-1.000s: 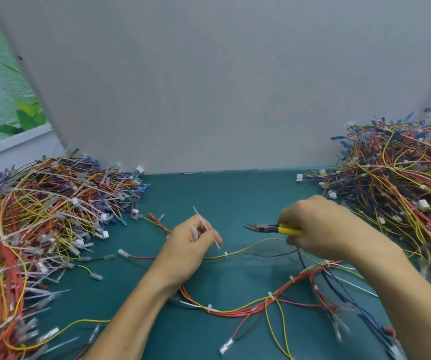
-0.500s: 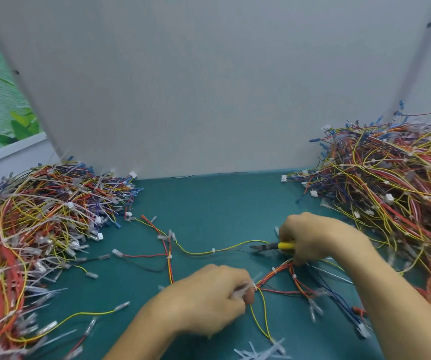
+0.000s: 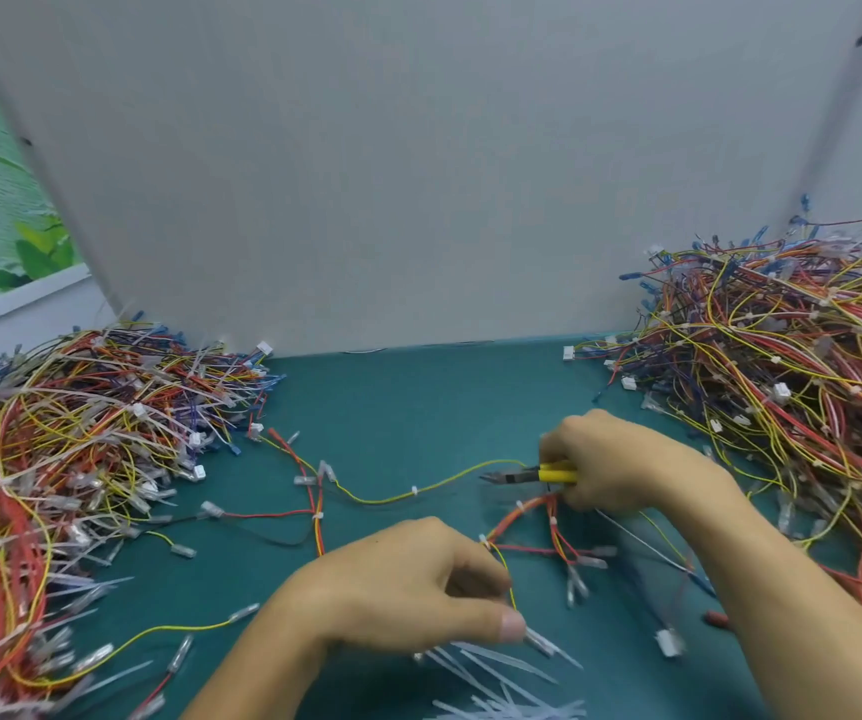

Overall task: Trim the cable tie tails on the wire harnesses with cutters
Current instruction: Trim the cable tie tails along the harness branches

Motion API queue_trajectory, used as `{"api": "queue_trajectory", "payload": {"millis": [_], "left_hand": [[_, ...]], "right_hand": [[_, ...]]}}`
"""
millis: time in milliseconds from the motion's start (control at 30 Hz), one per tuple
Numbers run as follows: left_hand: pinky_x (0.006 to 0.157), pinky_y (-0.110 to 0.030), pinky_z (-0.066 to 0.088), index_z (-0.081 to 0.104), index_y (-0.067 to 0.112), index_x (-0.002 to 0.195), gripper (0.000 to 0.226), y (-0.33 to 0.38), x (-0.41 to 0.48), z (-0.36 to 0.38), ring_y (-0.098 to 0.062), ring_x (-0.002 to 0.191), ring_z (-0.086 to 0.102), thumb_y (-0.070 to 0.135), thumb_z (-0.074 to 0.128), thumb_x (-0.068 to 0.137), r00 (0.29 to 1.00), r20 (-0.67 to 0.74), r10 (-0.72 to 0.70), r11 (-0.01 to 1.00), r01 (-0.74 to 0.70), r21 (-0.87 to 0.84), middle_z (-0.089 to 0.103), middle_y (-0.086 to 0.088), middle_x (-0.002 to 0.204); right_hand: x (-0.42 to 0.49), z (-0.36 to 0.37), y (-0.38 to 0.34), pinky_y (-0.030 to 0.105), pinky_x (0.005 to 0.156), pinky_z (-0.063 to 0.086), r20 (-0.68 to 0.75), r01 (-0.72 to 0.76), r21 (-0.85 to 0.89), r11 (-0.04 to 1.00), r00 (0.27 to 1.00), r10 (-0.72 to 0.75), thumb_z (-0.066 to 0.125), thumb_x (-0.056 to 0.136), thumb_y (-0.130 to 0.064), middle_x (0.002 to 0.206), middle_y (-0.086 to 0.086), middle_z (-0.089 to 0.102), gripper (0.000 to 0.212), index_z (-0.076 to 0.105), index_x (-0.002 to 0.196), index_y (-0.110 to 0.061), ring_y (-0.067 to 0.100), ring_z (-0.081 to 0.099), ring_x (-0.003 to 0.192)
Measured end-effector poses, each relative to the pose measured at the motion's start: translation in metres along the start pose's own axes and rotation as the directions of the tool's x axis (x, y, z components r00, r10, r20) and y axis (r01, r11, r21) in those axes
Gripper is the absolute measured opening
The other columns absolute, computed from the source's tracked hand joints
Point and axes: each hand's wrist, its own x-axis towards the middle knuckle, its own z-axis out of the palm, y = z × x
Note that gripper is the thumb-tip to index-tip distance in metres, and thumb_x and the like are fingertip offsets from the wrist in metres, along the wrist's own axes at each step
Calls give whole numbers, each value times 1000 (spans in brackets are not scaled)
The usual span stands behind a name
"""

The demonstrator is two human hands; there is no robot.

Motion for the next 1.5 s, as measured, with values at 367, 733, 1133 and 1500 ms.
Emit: {"api": "queue_trajectory", "payload": {"millis": [367,733,1133,1500], "left_hand": [[49,-28,48,70,6,93,34,-24,16,4,-14,64,60,38,68,83,887,-248,-390,670,88,-737,70,-12,104],[46,-30,54,34,-13,131,80,-26,21,-11,-30,62,65,35,67,76,872,23,-489,-139,-52,-989,61,-30,116],[68,-48,47,45,9,90,22,-54,34,-15,-34,87,64,28,43,101,714,-190,-674,-256,-468,-846,65,-16,95],[55,-43,58,51,-2,102,10,-80,27,-29,-28,78,60,4,44,100,528,-375,-762,72,-506,-859,59,-17,93]], "right_hand": [[-7,-24,7,34,66,42,-402,55,57,997,915,-28,56,89,-27,93,-6,54,5,58,94,-27,22,52,91],[-14,-38,16,37,62,39,-584,50,209,977,807,84,60,90,-22,71,-9,44,18,43,86,-28,26,44,74],[-16,-34,21,33,71,42,-280,26,145,989,960,16,62,89,-25,81,-8,59,6,61,90,-31,22,56,86],[6,-6,17,35,73,45,-117,-393,309,866,888,444,57,89,-37,91,11,54,21,54,81,-17,32,53,84]]}}
